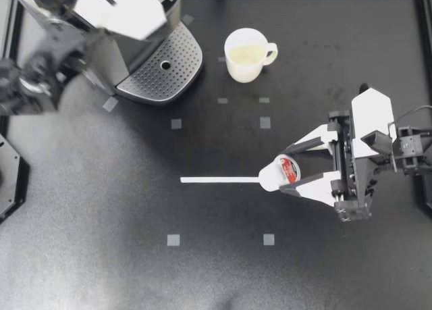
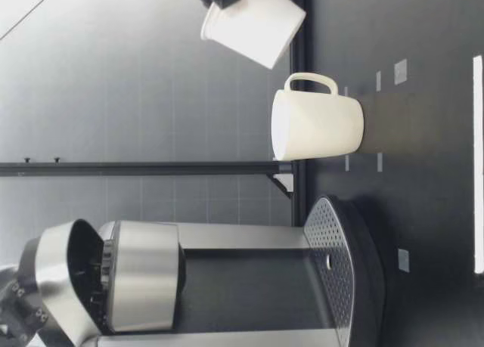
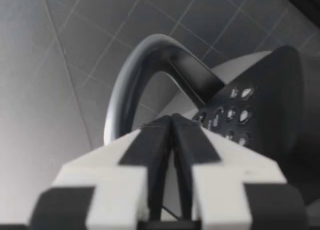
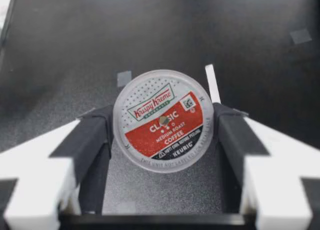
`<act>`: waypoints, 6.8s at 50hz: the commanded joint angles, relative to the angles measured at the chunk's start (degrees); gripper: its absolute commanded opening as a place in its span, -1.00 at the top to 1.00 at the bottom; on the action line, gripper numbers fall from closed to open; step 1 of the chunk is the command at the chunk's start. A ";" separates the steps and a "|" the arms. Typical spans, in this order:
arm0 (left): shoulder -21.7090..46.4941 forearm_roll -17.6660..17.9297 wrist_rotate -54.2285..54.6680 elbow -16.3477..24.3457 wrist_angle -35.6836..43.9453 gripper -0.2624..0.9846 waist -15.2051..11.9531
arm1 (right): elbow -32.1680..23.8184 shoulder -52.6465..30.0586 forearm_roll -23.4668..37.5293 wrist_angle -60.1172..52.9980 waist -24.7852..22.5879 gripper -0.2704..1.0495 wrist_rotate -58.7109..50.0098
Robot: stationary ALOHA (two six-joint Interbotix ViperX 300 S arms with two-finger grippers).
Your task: Place the coffee capsule inside the capsule container, then place the cup onto the center of the cup tray.
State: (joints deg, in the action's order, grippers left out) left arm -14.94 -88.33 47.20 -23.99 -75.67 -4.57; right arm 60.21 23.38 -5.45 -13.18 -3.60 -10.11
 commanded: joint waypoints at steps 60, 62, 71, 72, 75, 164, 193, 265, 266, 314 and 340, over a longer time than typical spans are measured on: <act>-13.27 -0.26 15.47 -7.29 23.64 0.32 -10.72 | -14.94 1.41 0.18 -7.12 12.30 -0.13 15.82; -13.62 -0.26 16.08 -7.21 24.70 0.32 -10.72 | -16.52 1.14 0.09 -7.12 13.80 -0.13 18.28; -15.47 -0.35 17.75 -7.38 27.51 0.32 -10.72 | -21.62 0.26 0.00 -5.71 18.37 -0.13 23.29; -15.64 -0.26 17.75 -7.47 27.60 0.32 -10.72 | -22.24 0.09 0.09 -5.19 18.81 -0.12 23.55; -16.35 -0.35 18.02 -7.65 27.77 0.32 -10.72 | -24.08 -0.44 0.09 -3.43 19.86 -0.13 23.82; -20.83 -0.35 18.11 -9.84 29.97 0.32 -10.72 | -43.15 -22.41 1.67 6.86 23.82 -0.13 28.04; -20.83 -0.35 18.11 -10.11 29.71 0.32 -10.72 | -45.88 -24.26 2.99 8.88 22.50 -0.60 27.77; -26.89 -9.32 31.82 -17.14 23.47 0.32 -10.81 | -26.19 -4.92 2.72 -2.99 17.84 -0.57 27.16; -26.89 -9.58 32.43 -17.31 23.03 0.32 -10.99 | -25.58 -4.39 2.72 -3.69 17.58 -0.55 27.16; -23.64 -10.20 45.88 -20.04 39.11 0.32 -21.80 | -17.05 1.76 1.93 -12.48 16.08 -0.43 25.75; -24.87 -10.02 49.04 -18.28 57.66 0.32 -21.80 | -17.05 2.02 1.93 -13.36 15.03 -0.43 25.84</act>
State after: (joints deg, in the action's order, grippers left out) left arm -40.34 -98.17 95.89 -43.95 -18.72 -26.37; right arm 43.77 24.35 -3.43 -25.93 12.13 15.73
